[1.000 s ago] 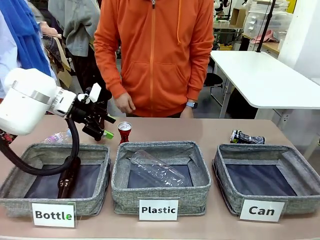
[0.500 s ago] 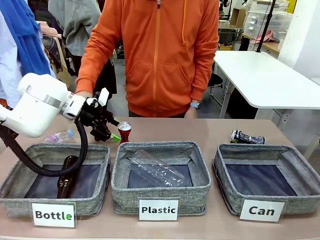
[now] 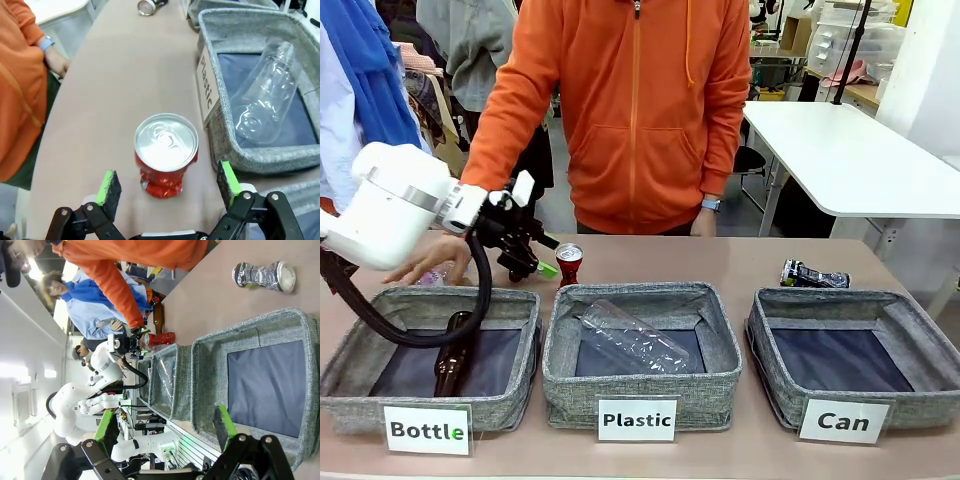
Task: Sort the can waste into the basket.
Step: Pick up the can waste from the table and place it in the right Fabric basket.
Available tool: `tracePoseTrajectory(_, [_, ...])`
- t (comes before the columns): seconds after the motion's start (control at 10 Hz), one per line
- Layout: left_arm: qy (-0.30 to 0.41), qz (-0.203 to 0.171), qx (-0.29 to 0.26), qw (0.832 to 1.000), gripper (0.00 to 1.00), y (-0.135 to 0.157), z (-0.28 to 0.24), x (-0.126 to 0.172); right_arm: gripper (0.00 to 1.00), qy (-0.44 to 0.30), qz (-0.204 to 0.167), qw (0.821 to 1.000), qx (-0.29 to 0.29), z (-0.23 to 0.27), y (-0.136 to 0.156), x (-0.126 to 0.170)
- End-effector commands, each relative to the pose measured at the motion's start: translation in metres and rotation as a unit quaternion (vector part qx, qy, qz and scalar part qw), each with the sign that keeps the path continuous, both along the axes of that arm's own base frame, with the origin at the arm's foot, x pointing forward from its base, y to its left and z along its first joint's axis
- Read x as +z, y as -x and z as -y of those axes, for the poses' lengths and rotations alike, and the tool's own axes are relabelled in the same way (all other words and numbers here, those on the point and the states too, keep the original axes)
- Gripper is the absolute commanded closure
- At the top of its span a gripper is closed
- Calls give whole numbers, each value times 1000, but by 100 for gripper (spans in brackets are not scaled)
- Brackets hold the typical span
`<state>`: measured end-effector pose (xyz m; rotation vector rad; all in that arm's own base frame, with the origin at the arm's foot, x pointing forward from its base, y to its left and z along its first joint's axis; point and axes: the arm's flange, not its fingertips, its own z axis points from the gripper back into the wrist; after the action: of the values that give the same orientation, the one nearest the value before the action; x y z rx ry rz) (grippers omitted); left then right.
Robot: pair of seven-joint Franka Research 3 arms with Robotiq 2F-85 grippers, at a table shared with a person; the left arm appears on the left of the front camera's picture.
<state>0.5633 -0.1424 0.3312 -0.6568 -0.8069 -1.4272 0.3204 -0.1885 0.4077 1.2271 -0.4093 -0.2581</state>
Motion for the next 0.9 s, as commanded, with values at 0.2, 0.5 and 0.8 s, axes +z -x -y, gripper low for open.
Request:
tracePoseTrajectory(0.2, [-7, -2, -5, 1000, 0, 80, -111, 72, 0, -6, 16, 1000, -3, 0, -1, 1])
tracePoseTrajectory(0.5, [51, 59, 46, 996, 0, 180, -203, 114, 0, -6, 16, 1000, -3, 0, -1, 1])
tracePoseTrajectory(0.8, [162, 78, 118, 977, 0, 262, -296, 112, 0, -6, 16, 1000, -3, 0, -1, 1])
